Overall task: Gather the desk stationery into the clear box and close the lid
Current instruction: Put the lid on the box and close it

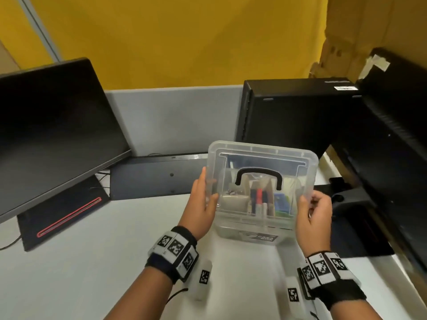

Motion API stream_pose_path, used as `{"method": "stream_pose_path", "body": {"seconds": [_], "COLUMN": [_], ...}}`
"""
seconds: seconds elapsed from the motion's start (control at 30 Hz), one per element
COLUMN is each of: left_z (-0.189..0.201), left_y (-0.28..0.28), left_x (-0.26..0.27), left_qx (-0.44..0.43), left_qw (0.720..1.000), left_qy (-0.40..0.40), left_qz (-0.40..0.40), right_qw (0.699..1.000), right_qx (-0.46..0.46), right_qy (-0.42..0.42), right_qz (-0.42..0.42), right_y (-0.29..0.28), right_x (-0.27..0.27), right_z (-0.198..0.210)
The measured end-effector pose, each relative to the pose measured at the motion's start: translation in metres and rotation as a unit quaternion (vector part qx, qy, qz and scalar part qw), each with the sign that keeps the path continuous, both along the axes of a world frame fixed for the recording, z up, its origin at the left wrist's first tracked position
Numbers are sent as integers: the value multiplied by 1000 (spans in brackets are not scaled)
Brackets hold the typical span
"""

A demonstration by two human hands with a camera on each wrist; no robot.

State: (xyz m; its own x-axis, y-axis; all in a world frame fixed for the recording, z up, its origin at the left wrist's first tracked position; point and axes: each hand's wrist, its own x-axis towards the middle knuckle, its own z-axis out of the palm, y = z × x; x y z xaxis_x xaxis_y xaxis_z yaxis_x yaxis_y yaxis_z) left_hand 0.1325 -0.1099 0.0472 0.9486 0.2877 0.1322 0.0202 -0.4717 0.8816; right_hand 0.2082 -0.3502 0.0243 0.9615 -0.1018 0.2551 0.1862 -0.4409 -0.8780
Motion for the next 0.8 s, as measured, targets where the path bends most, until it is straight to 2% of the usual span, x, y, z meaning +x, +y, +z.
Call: {"method": "stream_pose_path", "body": {"seconds": [0.07, 0.13, 0.23, 0.37, 0.47, 0.67, 0.8], "left_z": [-8, -14, -24, -31, -36, -45, -54], "left_y": [-7, -11, -8, -7, -11, -14, -4], "left_x": [12, 19, 24, 19, 14, 4, -12], "left_qx": [42, 63, 45, -5, -23, -49, -19], "left_qw": [999, 997, 996, 996, 996, 995, 997], "left_qy": [18, 47, 75, 78, 69, 70, 76], "left_qz": [11, 18, -2, -52, -60, -52, -23], "right_qw": [997, 992, 989, 986, 985, 984, 985], "right_qx": [-76, -104, -96, -28, 7, -4, -38], "right_qy": [28, 66, 110, 162, 169, 175, 165], "right_qz": [-14, -11, 8, -11, -20, 26, 39], "right_y": [-8, -10, -7, -7, -11, -11, -2], "right_x": [10, 16, 19, 17, 11, 7, 8], "right_z": [-10, -19, -26, -23, -20, -23, -19]}}
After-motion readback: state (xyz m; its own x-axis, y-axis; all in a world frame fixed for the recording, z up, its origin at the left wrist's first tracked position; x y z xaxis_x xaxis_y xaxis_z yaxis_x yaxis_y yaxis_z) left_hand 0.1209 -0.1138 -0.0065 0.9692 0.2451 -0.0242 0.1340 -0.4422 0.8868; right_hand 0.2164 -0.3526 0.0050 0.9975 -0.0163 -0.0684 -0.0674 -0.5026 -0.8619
